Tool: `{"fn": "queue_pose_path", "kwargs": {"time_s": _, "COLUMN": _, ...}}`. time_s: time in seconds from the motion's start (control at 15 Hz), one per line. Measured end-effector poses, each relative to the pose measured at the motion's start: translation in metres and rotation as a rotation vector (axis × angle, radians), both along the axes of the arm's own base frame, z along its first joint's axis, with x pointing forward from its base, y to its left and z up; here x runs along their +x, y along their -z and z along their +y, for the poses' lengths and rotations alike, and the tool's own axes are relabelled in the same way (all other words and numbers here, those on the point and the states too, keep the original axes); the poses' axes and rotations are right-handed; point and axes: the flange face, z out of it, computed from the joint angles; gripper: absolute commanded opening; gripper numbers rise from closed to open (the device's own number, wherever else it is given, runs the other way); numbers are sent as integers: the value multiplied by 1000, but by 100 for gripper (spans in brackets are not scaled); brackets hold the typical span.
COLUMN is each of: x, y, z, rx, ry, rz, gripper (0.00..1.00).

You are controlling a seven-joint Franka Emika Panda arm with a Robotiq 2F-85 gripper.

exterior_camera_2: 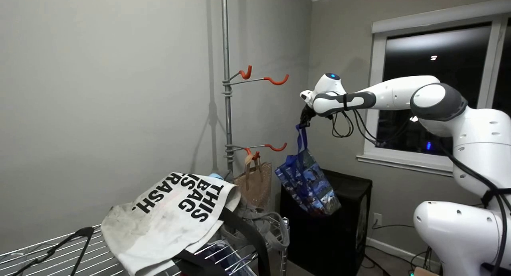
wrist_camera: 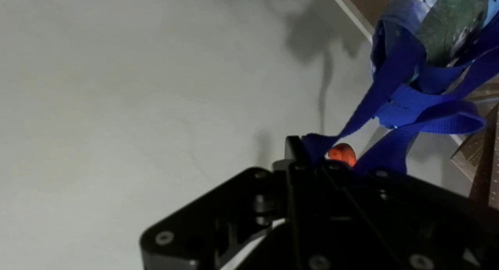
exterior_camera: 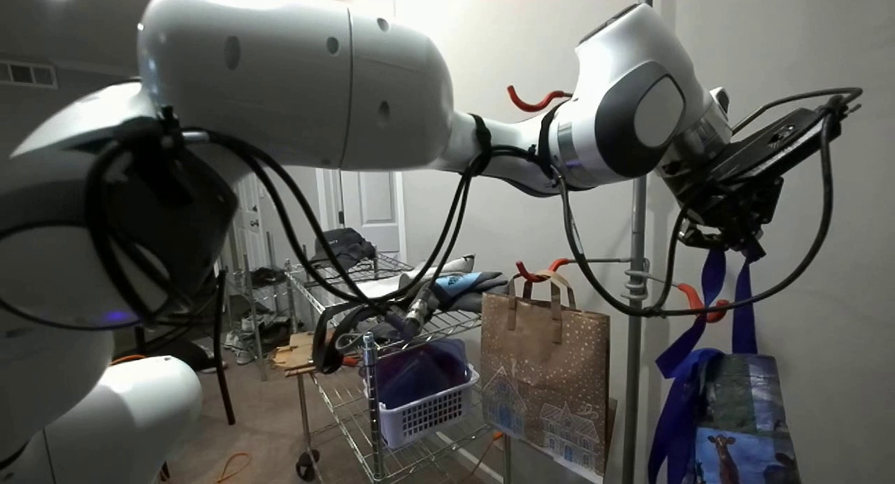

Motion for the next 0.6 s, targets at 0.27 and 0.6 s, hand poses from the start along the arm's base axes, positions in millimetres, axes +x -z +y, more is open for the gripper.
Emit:
{"fn": "queue_pose_path", "kwargs": {"time_s": 0.27, "x": 15, "y": -1, "z": 14, "rx": 62, "ry": -54, "rz": -60, "gripper": 0}}
{"fn": "queue_pose_path", "kwargs": {"time_s": 0.6, "x": 28, "y": 5, "z": 22, "rx": 66, "ry": -79, "rz": -93, "gripper": 0}}
